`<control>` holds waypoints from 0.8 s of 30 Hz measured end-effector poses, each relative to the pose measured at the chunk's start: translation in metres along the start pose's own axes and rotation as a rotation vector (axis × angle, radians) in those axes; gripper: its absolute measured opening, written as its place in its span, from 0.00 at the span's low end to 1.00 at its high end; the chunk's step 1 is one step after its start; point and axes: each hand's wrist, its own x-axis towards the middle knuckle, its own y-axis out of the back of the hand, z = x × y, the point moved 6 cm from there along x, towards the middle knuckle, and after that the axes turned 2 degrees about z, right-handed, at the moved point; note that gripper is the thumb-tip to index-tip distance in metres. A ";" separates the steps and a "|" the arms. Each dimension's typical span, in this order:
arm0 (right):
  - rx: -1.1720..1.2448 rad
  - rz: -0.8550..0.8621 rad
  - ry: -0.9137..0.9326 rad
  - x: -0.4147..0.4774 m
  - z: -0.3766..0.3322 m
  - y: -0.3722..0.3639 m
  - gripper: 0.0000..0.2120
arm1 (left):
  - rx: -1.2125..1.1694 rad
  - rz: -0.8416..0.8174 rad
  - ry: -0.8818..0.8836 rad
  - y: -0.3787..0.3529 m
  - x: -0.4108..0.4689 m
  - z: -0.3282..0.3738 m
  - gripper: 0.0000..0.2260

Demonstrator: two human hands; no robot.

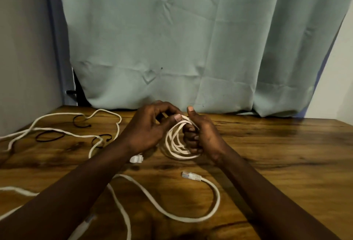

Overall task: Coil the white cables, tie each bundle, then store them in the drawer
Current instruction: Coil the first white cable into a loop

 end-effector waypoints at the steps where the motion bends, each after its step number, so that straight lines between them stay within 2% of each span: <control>1: 0.088 -0.016 -0.053 0.000 0.004 -0.001 0.28 | -0.065 -0.024 0.027 -0.004 -0.001 -0.001 0.12; 4: 0.250 -0.062 -0.128 -0.001 0.008 -0.003 0.27 | -0.147 -0.057 0.075 -0.014 -0.002 -0.002 0.17; 8: 0.296 -0.083 -0.149 -0.001 0.008 -0.001 0.28 | -0.078 -0.097 0.098 -0.026 -0.002 -0.007 0.15; 14: 0.344 -0.046 -0.179 0.000 0.016 -0.003 0.28 | -0.470 -0.070 0.409 -0.039 -0.012 -0.018 0.10; 19: 0.305 -0.009 -0.105 0.004 0.011 -0.001 0.24 | -0.645 0.009 0.456 -0.040 -0.006 -0.020 0.11; 24: 0.268 -0.068 -0.131 0.004 0.011 0.002 0.28 | -0.858 0.009 0.515 -0.044 -0.006 -0.016 0.09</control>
